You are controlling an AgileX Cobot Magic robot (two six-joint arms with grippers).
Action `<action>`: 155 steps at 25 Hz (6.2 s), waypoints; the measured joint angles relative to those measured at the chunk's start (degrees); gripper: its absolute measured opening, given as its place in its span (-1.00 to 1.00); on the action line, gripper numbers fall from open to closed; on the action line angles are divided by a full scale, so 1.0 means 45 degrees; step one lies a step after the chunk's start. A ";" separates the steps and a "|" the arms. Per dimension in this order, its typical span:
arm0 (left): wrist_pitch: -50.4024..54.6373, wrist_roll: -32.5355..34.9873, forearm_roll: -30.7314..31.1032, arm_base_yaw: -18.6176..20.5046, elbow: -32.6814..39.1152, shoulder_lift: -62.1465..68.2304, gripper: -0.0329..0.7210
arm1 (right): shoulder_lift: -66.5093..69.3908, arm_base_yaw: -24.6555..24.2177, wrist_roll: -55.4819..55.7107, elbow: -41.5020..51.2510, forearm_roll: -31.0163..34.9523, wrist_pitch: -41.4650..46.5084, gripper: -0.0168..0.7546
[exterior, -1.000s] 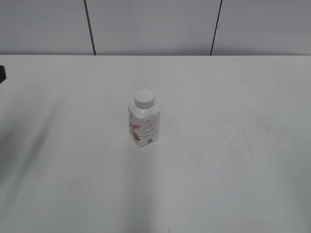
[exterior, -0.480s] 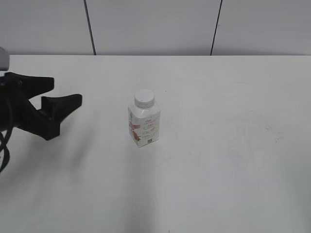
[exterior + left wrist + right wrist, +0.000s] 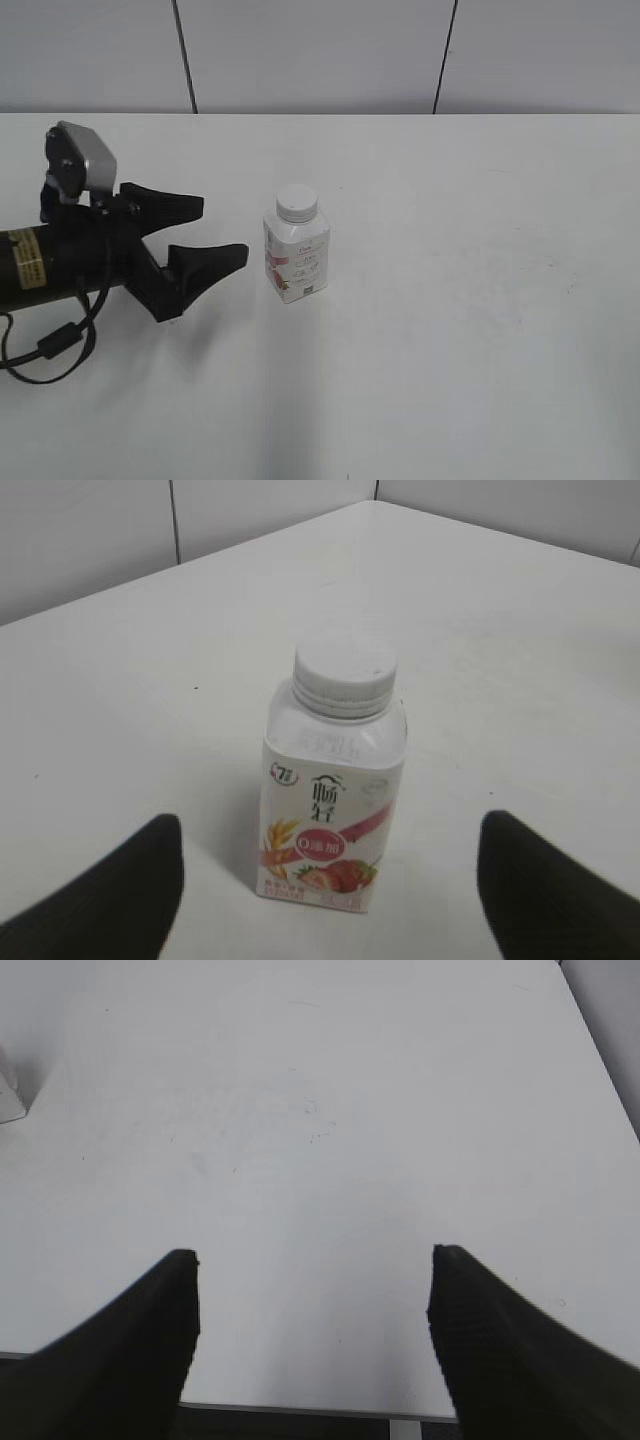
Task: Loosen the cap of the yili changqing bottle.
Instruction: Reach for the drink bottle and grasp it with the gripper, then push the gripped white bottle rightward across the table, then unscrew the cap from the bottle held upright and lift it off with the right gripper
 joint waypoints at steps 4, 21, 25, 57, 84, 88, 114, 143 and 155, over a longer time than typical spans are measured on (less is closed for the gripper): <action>-0.0259 0.0012 0.0103 -0.0325 -0.0973 0.0939 0.73 | 0.0000 0.0000 0.0000 0.0000 0.0000 0.0000 0.51; -0.0570 0.1936 -0.2229 -0.1877 -0.2813 0.3848 0.70 | 0.0000 0.0000 0.0000 0.0000 0.0000 0.0000 0.51; -0.0825 0.1961 -0.2131 -0.1877 -0.3237 0.4381 0.67 | 0.0000 0.0000 0.0000 0.0000 0.0000 0.0000 0.51; -0.1395 0.0840 0.1120 -0.1875 -0.4965 0.5733 0.03 | 0.0000 0.0000 0.0000 0.0000 0.0000 0.0000 0.51; -0.2281 -0.0689 0.5170 -0.1400 -0.7233 0.6999 -0.01 | 0.0000 0.0000 0.0000 0.0000 0.0000 0.0000 0.51; -0.2281 -0.0700 0.5170 -0.1400 -0.7233 0.6999 -0.01 | 0.0000 0.0000 0.0000 0.0000 0.0000 0.0000 0.51; -0.2297 -0.0700 0.5215 -0.1396 -0.7233 0.7009 -0.02 | 0.3949 0.0000 0.2766 -0.1498 0.1864 0.0324 0.51; -0.2337 -0.0731 0.5246 -0.1396 -0.7233 0.7009 -0.02 | 1.9967 0.3250 0.5528 -1.0802 0.2757 0.1504 0.51; -0.2346 -0.0736 0.5246 -0.1396 -0.7233 0.7009 -0.02 | 2.3839 0.5715 0.7290 -1.4243 0.2823 0.1504 0.51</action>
